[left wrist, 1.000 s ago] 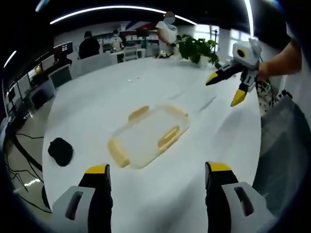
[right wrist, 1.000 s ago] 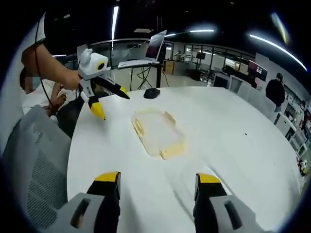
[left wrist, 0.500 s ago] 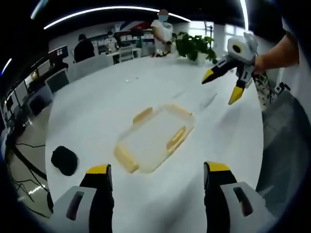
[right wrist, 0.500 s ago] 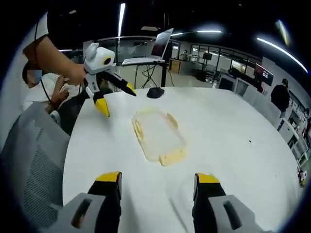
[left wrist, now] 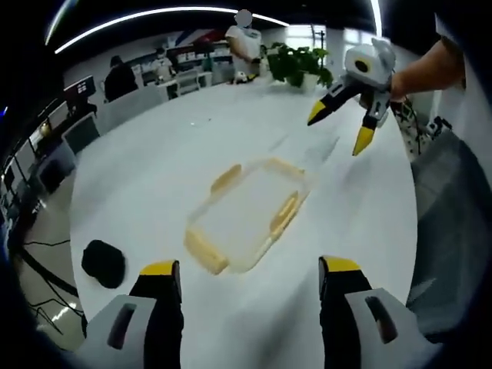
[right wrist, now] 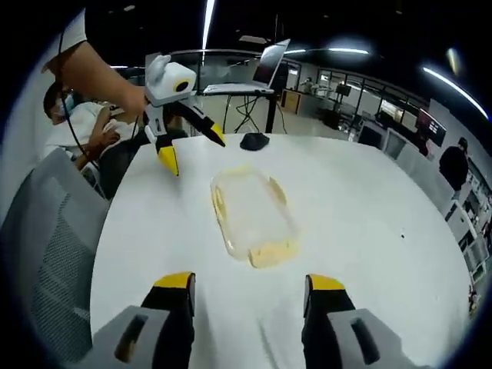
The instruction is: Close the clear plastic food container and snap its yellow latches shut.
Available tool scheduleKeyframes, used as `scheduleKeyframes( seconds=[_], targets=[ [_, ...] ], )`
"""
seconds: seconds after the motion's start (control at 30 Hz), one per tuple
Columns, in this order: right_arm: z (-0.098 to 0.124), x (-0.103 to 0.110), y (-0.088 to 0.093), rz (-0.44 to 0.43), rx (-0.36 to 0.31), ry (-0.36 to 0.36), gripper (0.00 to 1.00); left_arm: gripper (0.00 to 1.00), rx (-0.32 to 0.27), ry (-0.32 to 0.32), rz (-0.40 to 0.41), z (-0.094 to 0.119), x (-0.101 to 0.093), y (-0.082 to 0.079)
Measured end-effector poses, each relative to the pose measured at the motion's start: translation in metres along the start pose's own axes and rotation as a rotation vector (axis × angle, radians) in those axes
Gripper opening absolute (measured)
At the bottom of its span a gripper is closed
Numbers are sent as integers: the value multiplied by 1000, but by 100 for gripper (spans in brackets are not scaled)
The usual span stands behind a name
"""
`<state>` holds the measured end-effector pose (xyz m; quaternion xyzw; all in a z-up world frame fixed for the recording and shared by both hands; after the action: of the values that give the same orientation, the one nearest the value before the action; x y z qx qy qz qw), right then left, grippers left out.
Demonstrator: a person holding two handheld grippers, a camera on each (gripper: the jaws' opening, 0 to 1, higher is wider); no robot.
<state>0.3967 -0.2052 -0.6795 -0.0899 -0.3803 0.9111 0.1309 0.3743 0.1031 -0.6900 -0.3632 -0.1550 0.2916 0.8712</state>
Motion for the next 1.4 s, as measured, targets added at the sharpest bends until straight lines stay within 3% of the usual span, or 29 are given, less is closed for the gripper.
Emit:
scheduleKeyframes(
  seconds=[0.63, 0.8, 1.13, 1.4],
  targets=[
    [-17, -12, -9, 40, 32, -44, 52, 70, 65, 60, -93, -3, 16, 4],
    [-20, -14, -9, 62, 50, -53, 51, 69, 104, 78, -161, -6, 16, 8],
    [-25, -20, -11, 116, 79, -74, 51, 69, 108, 114, -166, -10, 19, 7],
    [-33, -25, -15, 151, 94, -90, 49, 68, 137, 123, -228, -14, 28, 4]
  ],
)
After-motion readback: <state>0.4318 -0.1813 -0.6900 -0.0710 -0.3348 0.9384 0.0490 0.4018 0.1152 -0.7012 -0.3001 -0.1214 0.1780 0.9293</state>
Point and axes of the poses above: the point that each gripper's makers call its tool centre point, and the gripper's own axes: z roughly backward along the fingers, x roughly to its left, y roughly out of its underside, the point moved 9 cm from there along z, roughly backward along the fingers, and after that the axes turned 2 degrees about -z, right-handed, at the moved point
